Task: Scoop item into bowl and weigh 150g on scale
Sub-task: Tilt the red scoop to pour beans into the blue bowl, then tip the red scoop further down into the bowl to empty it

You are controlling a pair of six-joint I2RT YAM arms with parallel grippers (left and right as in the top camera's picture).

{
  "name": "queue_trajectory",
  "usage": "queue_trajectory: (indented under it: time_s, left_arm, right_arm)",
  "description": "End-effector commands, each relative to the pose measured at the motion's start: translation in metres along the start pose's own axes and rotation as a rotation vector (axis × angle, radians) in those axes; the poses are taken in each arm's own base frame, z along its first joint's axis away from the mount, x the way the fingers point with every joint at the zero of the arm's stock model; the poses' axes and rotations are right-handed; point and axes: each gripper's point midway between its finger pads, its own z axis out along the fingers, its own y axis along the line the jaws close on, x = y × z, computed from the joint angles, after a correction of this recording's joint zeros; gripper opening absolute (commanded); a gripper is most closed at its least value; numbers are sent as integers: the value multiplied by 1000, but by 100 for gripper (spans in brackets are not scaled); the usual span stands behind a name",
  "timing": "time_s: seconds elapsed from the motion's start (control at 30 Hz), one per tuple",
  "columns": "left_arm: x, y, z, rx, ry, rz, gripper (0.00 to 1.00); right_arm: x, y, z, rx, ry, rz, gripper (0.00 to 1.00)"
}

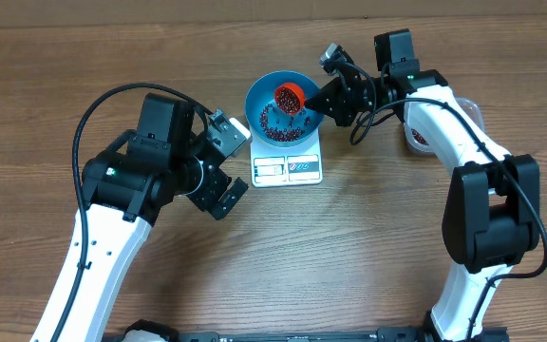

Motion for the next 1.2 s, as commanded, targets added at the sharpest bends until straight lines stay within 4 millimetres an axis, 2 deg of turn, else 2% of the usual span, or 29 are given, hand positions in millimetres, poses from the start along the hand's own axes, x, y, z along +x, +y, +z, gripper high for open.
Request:
queue_trajectory:
  time_s: [0.0,0.23,1.07,1.17]
  left_arm:
    - [1,0,2,7,4,6,100]
    - [1,0,2,7,3,7,100]
    - [1,0,2,8,3,7,100]
    - [1,0,2,7,3,7,100]
  right_arm:
    - [0,-9,2,46,18,-19,4]
    - [4,-19,1,106,45,-23,4]
    - [2,-23,0,127,40,-36,4]
    - [7,-34,-2,191,73,-34,4]
